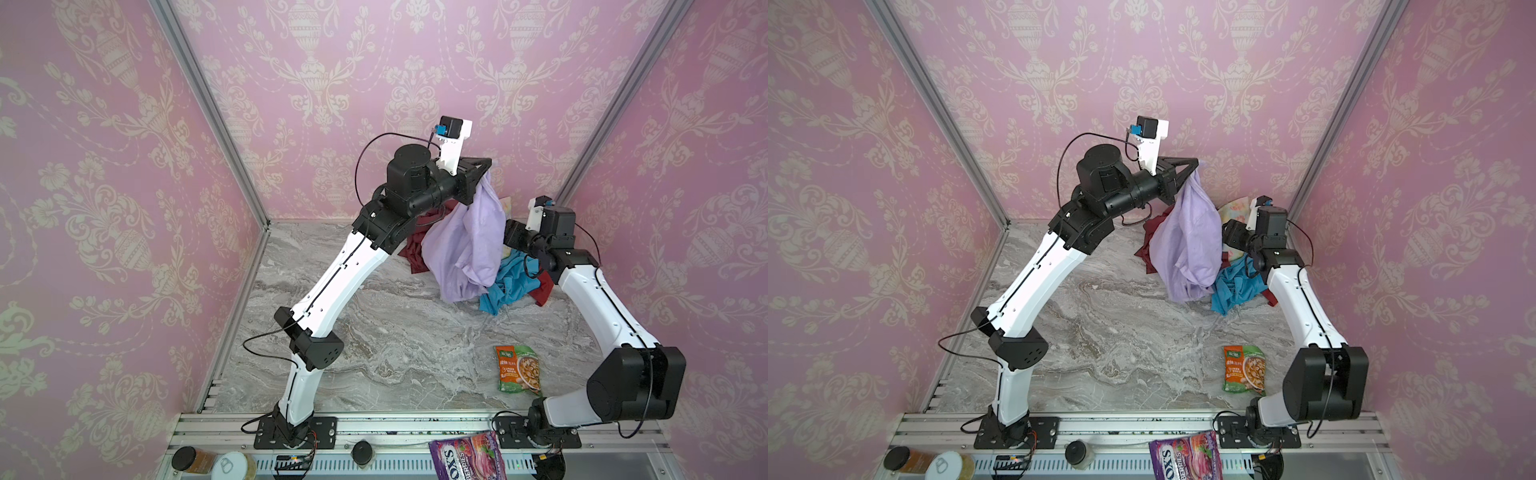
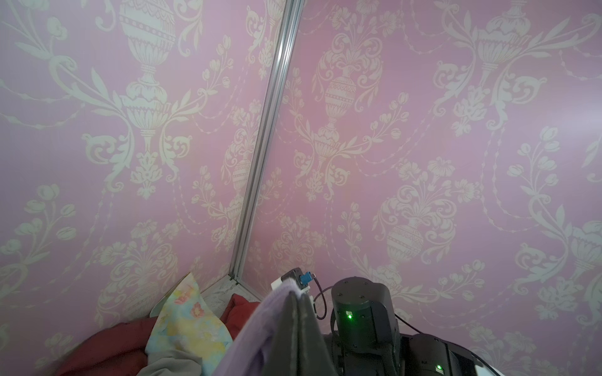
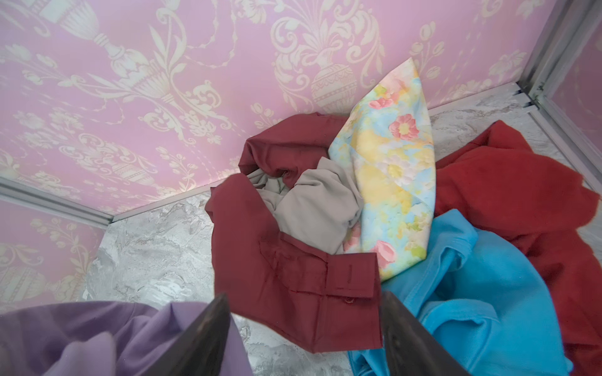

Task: Pick out a specific cloth from the pile
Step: 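Lift the lavender t-shirt up out of the pile with the left gripper, then carry the t-shirt away with the left gripper while the right draws back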

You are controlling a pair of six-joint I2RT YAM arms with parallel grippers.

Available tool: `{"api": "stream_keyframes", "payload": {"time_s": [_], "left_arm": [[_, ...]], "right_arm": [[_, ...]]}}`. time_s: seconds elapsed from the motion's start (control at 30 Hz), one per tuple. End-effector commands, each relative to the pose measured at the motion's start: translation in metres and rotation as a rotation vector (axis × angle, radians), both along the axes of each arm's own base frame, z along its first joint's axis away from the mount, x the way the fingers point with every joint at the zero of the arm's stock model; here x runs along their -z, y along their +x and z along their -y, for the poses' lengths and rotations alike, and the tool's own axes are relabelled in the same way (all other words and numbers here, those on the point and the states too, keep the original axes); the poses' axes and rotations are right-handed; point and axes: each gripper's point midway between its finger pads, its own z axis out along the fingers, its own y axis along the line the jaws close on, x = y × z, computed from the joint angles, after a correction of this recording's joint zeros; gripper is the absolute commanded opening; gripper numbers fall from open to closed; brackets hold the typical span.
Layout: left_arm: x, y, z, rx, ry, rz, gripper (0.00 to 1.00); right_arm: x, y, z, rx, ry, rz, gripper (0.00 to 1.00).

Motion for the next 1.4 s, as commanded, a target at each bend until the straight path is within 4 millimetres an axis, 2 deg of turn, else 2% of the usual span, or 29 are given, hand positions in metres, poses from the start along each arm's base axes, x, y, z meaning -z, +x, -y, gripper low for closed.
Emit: {"api": "stream_keyframes", "payload": {"time_s": [0.0, 0.17, 0.3, 0.37, 0.53, 0.67, 0.8, 0.9, 1.13, 1.37], "left_arm": [[-0.042, -0.02, -0.037, -0.078, -0.017, 0.087, 0.0], [-0.047, -0.02, -0.062, -0.139, 0.009, 0.075, 0.0], [-0.044, -0.013, -0.09, -0.191, 0.032, 0.037, 0.0], [-0.04, -0.009, -0.107, -0.22, 0.039, 0.015, 0.0], [-0.031, 0.004, -0.164, -0.318, 0.042, -0.046, 0.0], [-0.026, 0.006, -0.211, -0.411, 0.053, -0.074, 0.0], [-0.018, 0.006, -0.251, -0.488, 0.05, -0.103, 0.0], [-0.014, 0.005, -0.272, -0.527, 0.042, -0.118, 0.0], [-0.02, -0.001, -0.319, -0.639, 0.041, -0.107, 0.0], [-0.012, 0.0, -0.377, -0.783, 0.055, -0.128, 0.0]], "right_arm": [[-0.027, -0.004, -0.015, -0.079, -0.056, 0.089, 0.77], [-0.03, -0.007, -0.038, -0.168, -0.057, 0.126, 0.8], [-0.032, -0.012, -0.058, -0.251, -0.057, 0.161, 0.82], [-0.033, -0.016, -0.07, -0.295, -0.067, 0.176, 0.83], [-0.033, -0.026, -0.097, -0.397, -0.088, 0.204, 0.85], [-0.033, -0.036, -0.122, -0.486, -0.091, 0.228, 0.87], [-0.032, -0.047, -0.151, -0.58, -0.105, 0.259, 0.93], [-0.025, -0.053, -0.169, -0.631, -0.119, 0.251, 0.96], [-0.014, -0.065, -0.21, -0.736, -0.122, 0.233, 0.96], [-0.005, -0.082, -0.261, -0.857, -0.116, 0.238, 0.96]]}}
